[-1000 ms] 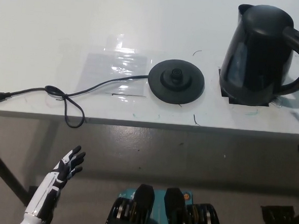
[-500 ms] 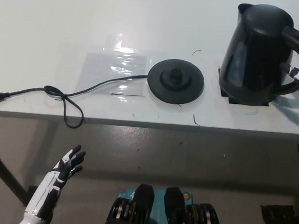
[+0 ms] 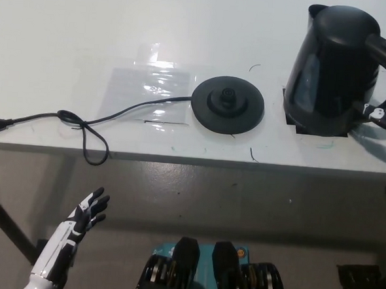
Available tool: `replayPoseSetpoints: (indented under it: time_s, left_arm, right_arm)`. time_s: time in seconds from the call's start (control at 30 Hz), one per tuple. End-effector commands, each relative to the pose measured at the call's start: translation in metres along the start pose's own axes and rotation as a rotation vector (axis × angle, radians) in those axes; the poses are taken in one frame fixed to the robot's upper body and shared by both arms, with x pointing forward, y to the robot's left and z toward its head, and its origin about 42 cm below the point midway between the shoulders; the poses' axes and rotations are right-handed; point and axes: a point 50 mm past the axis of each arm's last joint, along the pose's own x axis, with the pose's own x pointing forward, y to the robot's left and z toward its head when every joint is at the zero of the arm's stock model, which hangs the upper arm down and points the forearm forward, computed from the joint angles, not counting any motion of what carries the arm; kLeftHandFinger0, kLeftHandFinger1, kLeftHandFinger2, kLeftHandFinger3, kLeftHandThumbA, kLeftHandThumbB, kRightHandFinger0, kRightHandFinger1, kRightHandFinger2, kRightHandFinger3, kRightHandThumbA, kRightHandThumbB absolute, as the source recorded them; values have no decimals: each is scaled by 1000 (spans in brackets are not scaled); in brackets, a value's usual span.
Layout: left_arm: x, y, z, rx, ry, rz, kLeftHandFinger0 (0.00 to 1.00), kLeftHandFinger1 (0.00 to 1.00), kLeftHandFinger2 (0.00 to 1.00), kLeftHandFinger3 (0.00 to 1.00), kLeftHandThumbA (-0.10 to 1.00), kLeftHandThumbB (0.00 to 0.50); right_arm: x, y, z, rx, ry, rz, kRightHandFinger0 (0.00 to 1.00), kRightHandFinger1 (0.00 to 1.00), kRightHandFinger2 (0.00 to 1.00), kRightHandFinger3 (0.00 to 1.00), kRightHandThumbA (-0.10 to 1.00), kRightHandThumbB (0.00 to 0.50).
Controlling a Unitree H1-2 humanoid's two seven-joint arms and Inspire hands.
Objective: A kettle and its base are kept separately on the desk infront of the robot and the robot uses its right hand to lift the kettle by its handle and places it on its base to align it correctly.
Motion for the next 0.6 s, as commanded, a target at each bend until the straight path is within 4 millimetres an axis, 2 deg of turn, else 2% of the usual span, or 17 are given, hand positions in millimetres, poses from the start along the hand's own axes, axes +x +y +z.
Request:
replayPoseSetpoints:
  time_s: [0.0, 0.07, 0.1, 0.27, 0.4, 0.43, 0.47, 0.5, 0.53, 0.57]
  left_arm:
    - [4, 4, 10, 14, -49, -24, 1000, 1000, 1000, 1000, 994, 182]
    - [3, 4, 10, 13, -47, -23, 1000, 1000, 1000, 1000, 993, 174]
    - [3, 4, 9, 15, -50, -23, 1000, 1000, 1000, 1000, 993, 172]
    - [3, 5, 9, 19, -49, -24, 1000, 1000, 1000, 1000, 999, 177]
    - [3, 4, 10, 20, -52, -26, 1000, 1000, 1000, 1000, 994, 163]
    - [3, 4, 11, 17, -52, -23, 1000, 1000, 1000, 1000, 992, 164]
    - [3, 4, 11, 16, -51, -22, 1000, 1000, 1000, 1000, 991, 165]
    - [3, 5, 11, 12, -52, -25, 1000, 1000, 1000, 1000, 991, 168]
    - [2, 5, 10, 12, -50, -24, 1000, 1000, 1000, 1000, 990, 171]
    - [2, 5, 10, 12, -50, -24, 1000, 1000, 1000, 1000, 990, 171]
  right_arm:
    - [20, 4, 32, 30, -117, 18, 1000, 1000, 1000, 1000, 1000, 264]
    - [20, 5, 34, 35, -129, 16, 1000, 1000, 1000, 1000, 1000, 276]
    - [19, 6, 38, 43, -150, 18, 1000, 1000, 1000, 1000, 1000, 300]
    - [19, 9, 48, 55, -192, 25, 1000, 1000, 1000, 1000, 1000, 327]
    - [21, 11, 55, 53, -207, 24, 1000, 1000, 1000, 1000, 1000, 282]
    - [22, 12, 55, 59, -206, 15, 1000, 1000, 1000, 1000, 1000, 301]
    - [22, 12, 55, 63, -205, 6, 1000, 1000, 1000, 1000, 1000, 297]
    - [24, 13, 56, 77, -172, -46, 1000, 1000, 1000, 1000, 901, 330]
    - [25, 13, 55, 65, -128, -90, 645, 691, 845, 984, 754, 325]
    - [25, 13, 56, 64, -123, -95, 645, 691, 845, 984, 754, 325]
